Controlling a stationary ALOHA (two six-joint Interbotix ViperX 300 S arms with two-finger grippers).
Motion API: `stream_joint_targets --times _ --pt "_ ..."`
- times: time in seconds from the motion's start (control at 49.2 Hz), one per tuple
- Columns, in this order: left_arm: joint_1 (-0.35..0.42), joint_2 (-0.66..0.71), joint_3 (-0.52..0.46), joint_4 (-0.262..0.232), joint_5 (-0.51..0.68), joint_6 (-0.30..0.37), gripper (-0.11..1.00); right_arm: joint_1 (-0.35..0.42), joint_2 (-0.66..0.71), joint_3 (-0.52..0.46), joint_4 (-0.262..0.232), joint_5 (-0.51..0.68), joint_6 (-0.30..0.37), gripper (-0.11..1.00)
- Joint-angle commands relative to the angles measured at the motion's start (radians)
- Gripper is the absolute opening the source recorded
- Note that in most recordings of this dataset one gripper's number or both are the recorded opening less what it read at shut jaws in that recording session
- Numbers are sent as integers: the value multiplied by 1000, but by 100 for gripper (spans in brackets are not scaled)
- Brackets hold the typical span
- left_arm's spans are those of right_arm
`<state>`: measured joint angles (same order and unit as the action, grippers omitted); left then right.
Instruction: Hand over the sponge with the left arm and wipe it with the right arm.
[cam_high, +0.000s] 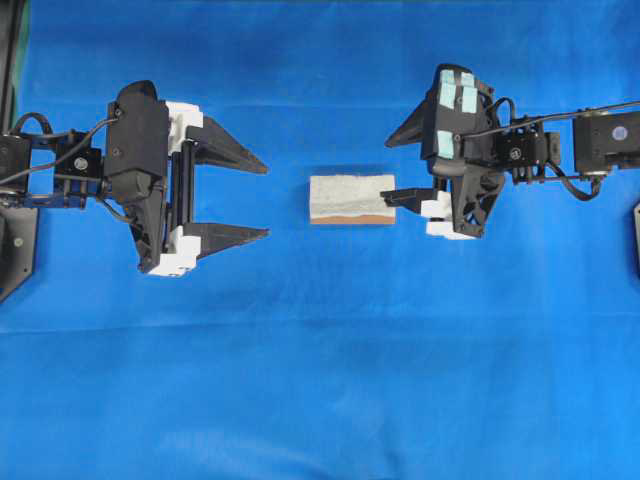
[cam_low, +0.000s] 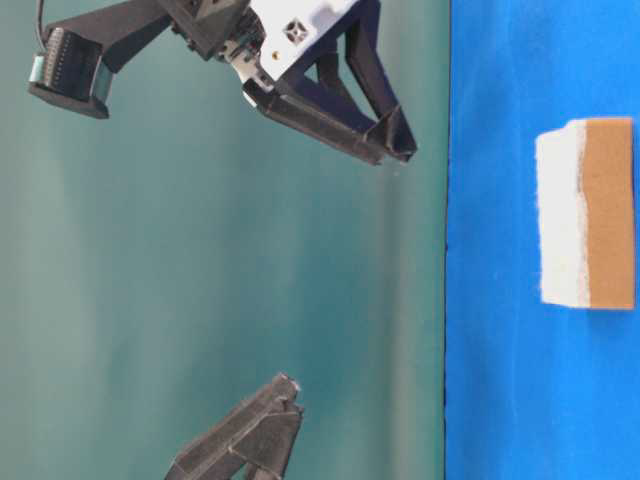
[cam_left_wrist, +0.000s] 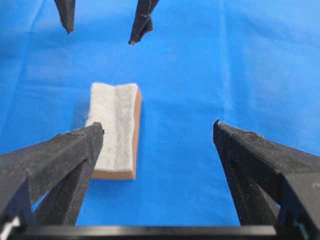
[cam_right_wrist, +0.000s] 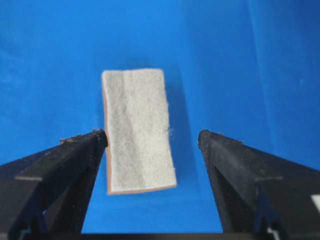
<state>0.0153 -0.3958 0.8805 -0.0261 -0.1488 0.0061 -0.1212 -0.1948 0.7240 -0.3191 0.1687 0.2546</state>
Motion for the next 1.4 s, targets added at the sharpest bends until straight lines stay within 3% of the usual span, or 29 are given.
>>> stream_joint_targets --times 0.0,0.224,0.549,1.118,1.382 --pt "-3 -6 -17 0 -9 2 88 3 -21 -9 -2 -14 2 73" --pt "-3 -12 -14 0 -9 -2 88 3 -35 -8 0 -9 5 73" --pt "-3 -143 28 0 28 -3 88 9 -236 32 2 86 5 73" --pt "-3 -474 170 2 150 9 87 15 -801 288 12 204 6 73" --pt "-3 -689 305 0 158 17 87 14 -954 414 41 221 8 73"
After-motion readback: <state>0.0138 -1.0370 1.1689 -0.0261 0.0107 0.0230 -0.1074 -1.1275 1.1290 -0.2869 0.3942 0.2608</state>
